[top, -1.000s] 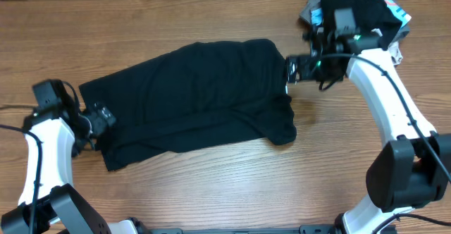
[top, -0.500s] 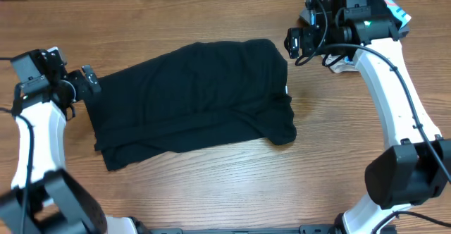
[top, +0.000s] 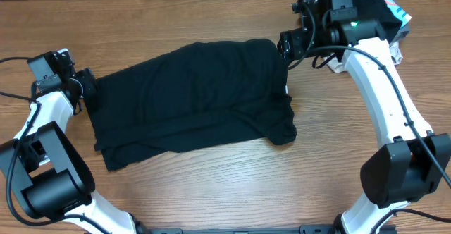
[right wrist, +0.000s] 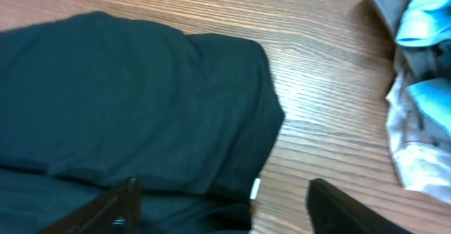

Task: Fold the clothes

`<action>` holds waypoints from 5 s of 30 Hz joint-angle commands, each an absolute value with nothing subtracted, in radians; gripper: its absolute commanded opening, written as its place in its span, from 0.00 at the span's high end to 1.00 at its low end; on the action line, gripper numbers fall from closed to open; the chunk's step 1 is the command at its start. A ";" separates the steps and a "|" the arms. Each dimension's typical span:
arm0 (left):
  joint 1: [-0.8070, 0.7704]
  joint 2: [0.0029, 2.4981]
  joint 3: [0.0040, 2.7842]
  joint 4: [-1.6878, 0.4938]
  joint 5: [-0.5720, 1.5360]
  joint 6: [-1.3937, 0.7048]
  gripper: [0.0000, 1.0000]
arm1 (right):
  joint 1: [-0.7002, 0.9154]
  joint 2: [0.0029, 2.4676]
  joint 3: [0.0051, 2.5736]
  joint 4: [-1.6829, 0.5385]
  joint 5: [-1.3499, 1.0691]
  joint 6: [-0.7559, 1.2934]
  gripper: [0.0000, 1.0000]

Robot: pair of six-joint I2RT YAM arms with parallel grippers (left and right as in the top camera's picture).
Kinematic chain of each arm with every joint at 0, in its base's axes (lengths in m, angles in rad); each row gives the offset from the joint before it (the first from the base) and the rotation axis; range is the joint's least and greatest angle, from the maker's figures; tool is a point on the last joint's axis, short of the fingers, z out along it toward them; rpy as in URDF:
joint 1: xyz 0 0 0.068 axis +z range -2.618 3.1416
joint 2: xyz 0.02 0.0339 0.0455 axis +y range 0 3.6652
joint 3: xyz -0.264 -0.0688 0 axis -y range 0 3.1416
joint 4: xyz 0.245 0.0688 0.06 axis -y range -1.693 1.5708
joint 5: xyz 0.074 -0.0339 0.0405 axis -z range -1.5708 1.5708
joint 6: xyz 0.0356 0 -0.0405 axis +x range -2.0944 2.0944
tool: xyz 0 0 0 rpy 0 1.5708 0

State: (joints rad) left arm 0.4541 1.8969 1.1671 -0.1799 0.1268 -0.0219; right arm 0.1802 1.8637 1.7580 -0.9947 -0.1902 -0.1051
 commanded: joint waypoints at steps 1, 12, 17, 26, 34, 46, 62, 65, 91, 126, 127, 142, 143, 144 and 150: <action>0.456 1.935 1.181 -0.150 0.120 -0.014 0.48 | 0.207 1.863 1.778 -0.984 -0.184 -0.105 0.24; 0.456 2.034 1.181 -0.134 0.095 -0.014 0.69 | 0.255 1.887 1.777 -0.953 -0.184 -0.101 0.23; 0.456 2.037 1.181 -0.122 0.093 -0.014 0.90 | 0.260 1.964 1.778 -0.941 -0.181 -0.092 0.23; 0.448 2.033 1.383 -0.323 0.094 -0.013 0.96 | 0.260 2.071 1.778 -0.805 -0.180 -0.049 0.10; 0.410 2.033 1.684 -0.518 0.094 0.034 0.96 | 0.260 2.148 1.778 -0.689 -0.173 -0.048 0.09; 0.327 2.033 1.744 -0.581 0.045 0.054 0.96 | 0.260 2.273 1.778 -0.506 -0.167 0.032 0.16; 0.303 2.033 1.744 -0.620 0.015 0.056 0.96 | 0.260 2.380 1.778 -0.345 -0.158 0.101 0.38; 0.303 2.033 1.744 -0.617 0.010 0.056 0.96 | 0.260 2.386 1.778 -0.345 -0.158 0.105 0.43; 0.382 2.032 1.798 -0.874 -0.033 -0.004 0.96 | 0.206 2.384 2.435 -1.378 -0.132 0.044 0.96; 0.420 1.969 1.792 -0.702 0.334 0.188 0.96 | 0.205 2.315 2.436 -1.175 -0.270 -0.028 0.96; 0.420 1.961 1.792 -0.710 0.352 0.187 0.96 | 0.205 2.307 2.436 -1.180 -0.286 -0.029 0.96; 0.420 1.811 1.790 -1.034 0.236 0.118 0.96 | 0.189 2.181 2.421 -1.502 -0.244 -0.015 0.96; 0.420 1.813 1.782 -1.057 0.185 0.104 0.96 | 0.188 2.181 2.408 -1.518 -0.244 -0.014 0.96; 0.420 1.813 1.769 -1.072 0.140 0.096 0.96 | 0.188 2.181 2.383 -1.530 -0.241 -0.010 0.96; 0.420 1.813 1.625 -0.971 0.033 0.097 0.96 | 0.186 2.181 2.207 -1.462 -0.199 0.030 0.96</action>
State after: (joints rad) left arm 0.4187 1.8240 1.7000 -1.0260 0.1276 0.1173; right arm 0.1940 2.2013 2.2776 -1.4986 -0.2256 0.0090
